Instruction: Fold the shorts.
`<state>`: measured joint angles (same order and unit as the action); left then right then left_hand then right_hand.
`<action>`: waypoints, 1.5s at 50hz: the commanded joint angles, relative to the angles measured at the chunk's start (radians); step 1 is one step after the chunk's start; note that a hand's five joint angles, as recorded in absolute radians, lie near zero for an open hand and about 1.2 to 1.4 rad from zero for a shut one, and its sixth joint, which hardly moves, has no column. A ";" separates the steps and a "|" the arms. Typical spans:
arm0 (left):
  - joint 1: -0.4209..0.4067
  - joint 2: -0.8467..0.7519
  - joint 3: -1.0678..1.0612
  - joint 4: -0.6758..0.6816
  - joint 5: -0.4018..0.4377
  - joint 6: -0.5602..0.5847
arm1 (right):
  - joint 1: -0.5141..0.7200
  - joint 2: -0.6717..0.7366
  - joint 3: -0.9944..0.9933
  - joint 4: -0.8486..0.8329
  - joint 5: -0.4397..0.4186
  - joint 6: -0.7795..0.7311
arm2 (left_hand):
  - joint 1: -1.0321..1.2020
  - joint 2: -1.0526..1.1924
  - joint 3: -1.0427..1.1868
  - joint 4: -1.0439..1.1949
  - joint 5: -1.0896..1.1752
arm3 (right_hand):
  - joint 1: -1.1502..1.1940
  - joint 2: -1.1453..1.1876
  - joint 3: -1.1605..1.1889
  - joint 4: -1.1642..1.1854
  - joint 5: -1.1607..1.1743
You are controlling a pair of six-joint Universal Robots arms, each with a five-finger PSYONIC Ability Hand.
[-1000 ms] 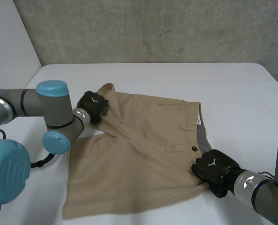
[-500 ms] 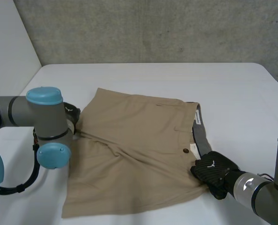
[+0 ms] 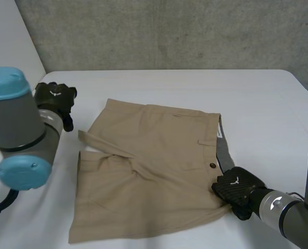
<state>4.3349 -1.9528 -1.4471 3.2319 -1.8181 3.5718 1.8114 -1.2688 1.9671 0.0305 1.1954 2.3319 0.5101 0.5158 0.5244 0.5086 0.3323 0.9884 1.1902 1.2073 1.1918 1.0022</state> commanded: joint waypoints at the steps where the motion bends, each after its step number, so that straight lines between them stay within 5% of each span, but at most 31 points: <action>1: -0.026 0.189 -0.217 -0.121 0.112 -0.061 | 0.000 -0.001 -0.024 -0.007 -0.003 0.138 | 0.094 0.088 0.080 0.095 0.097 | 0.408 0.206 0.189 0.204 0.220; 15: -0.150 0.443 -0.617 -0.152 0.119 -0.061 | 0.002 -0.035 -0.044 -0.090 0.003 0.337 | 0.082 0.076 0.068 0.084 0.085 | 0.408 0.206 0.189 0.204 0.220; 35: -0.185 0.293 -0.668 -0.120 0.120 -0.120 | 0.002 -0.038 -0.017 -0.179 0.087 0.380 | 0.061 0.056 0.047 0.063 0.065 | 0.408 0.206 0.189 0.204 0.220; 38: -0.185 0.247 -0.650 -0.066 0.105 -0.113 | 0.006 -0.041 -0.016 -0.178 0.086 0.379 | 0.263 0.257 0.249 0.264 0.266 | 0.408 0.206 0.189 0.204 0.220; 41: -0.184 0.229 -0.635 -0.009 0.060 -0.113 | 0.008 -0.052 -0.017 -0.170 0.079 0.366 | 0.885 0.879 0.871 0.887 0.888 | 0.408 0.206 0.189 0.204 0.220; 43: -0.185 0.232 -0.627 0.005 0.031 -0.111 | 0.009 -0.063 -0.019 -0.166 0.079 0.360 | 0.886 0.880 0.872 0.888 0.889 | 0.408 0.206 0.189 0.204 0.220; 50: -0.231 0.322 -0.616 -0.033 0.016 -0.074 | -0.001 -0.205 -0.048 0.058 0.069 0.192 | 0.886 0.880 0.872 0.888 0.889 | 0.408 0.206 0.189 0.204 0.220; 59: -0.311 0.474 -0.622 -0.317 0.017 0.084 | -0.058 -0.303 -0.051 0.564 0.023 -0.198 | 0.886 0.880 0.872 0.888 0.889 | 0.408 0.206 0.189 0.204 0.220; 62: -0.333 0.499 -0.615 -0.334 0.013 0.096 | -0.064 -0.304 -0.054 0.583 0.001 -0.224 | 0.886 0.880 0.872 0.888 0.889 | 0.408 0.206 0.189 0.204 0.220; 70: -0.298 0.371 -0.503 -0.163 0.010 0.127 | -0.066 -0.230 -0.140 0.408 -0.045 -0.085 | 0.886 0.880 0.872 0.888 0.889 | 0.408 0.206 0.189 0.204 0.220; 75: -0.192 0.191 -0.354 0.064 0.011 0.185 | -0.053 -0.100 -0.264 0.283 0.012 0.009 | 0.886 0.880 0.872 0.888 0.889 | 0.408 0.206 0.189 0.204 0.220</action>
<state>4.0450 -1.5762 -1.9451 3.0643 -1.8080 3.7061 1.7451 -1.5082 1.8350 0.4755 1.1559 2.2135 1.1494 1.1968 1.1923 1.1982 0.9788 0.9886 1.1902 1.2072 1.1920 1.0019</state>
